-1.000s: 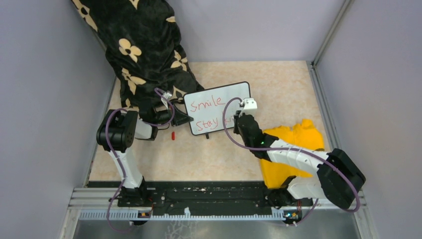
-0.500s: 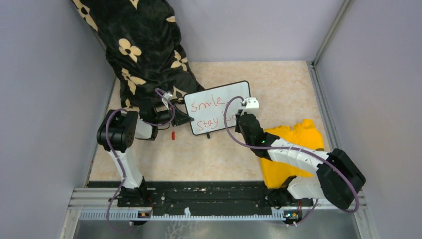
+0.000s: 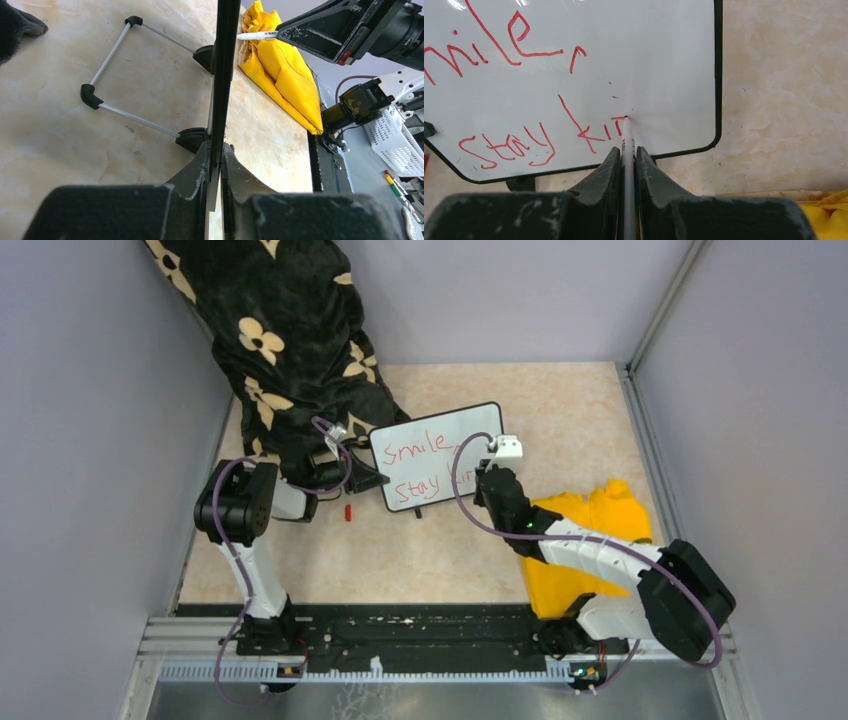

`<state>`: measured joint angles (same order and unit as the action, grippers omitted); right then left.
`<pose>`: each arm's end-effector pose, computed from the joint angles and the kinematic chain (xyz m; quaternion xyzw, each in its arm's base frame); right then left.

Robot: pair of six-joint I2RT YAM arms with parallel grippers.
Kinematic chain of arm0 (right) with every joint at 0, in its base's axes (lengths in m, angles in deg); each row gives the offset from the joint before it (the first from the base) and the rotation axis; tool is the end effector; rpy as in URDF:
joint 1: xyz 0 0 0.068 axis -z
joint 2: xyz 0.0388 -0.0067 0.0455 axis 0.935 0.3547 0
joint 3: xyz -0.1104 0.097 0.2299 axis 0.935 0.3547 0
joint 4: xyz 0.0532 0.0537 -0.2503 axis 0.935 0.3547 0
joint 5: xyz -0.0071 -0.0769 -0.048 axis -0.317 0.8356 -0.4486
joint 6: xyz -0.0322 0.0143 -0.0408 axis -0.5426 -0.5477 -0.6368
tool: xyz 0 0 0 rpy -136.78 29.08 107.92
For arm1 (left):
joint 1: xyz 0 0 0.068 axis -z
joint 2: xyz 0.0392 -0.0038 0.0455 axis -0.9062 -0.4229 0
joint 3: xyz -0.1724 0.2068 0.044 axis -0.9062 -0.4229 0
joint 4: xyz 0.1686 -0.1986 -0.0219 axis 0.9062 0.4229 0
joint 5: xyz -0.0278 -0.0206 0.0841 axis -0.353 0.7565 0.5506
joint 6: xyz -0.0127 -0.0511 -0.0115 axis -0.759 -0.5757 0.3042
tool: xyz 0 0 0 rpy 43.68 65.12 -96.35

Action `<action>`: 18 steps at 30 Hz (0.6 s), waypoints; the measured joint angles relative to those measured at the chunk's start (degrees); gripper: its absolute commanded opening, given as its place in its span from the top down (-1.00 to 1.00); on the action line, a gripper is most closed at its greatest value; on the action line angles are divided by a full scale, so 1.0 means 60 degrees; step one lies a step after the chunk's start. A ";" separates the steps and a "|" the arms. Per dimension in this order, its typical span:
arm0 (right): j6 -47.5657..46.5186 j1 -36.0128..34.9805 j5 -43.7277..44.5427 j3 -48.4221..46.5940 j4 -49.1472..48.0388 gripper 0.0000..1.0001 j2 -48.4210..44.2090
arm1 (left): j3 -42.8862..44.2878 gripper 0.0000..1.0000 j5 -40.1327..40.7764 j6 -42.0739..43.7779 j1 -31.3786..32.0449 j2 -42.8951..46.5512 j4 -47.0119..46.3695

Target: Write a sentence on the whiteboard

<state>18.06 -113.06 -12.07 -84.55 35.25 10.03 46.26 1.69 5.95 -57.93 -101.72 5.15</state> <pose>0.2009 0.1662 0.2231 -0.0063 0.8198 0.0847 0.5664 0.3216 -0.0727 0.1339 0.2414 0.6749 -0.5667 0.4064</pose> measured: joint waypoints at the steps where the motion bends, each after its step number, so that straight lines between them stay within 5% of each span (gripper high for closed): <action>1: 0.0018 0.0004 0.0000 0.0000 0.0000 1.00 0.0000 | 0.0000 1.00 0.0000 0.0000 0.0000 0.0004 0.0000; 18: 0.0270 0.0018 -0.0033 0.0408 0.0280 1.00 -0.0168 | 0.0000 1.00 0.0000 0.0004 0.0000 0.0000 0.0004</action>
<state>19.68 -112.95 -12.26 -82.10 36.94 9.02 46.26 1.69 5.97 -57.93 -101.72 5.17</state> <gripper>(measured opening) 0.126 0.135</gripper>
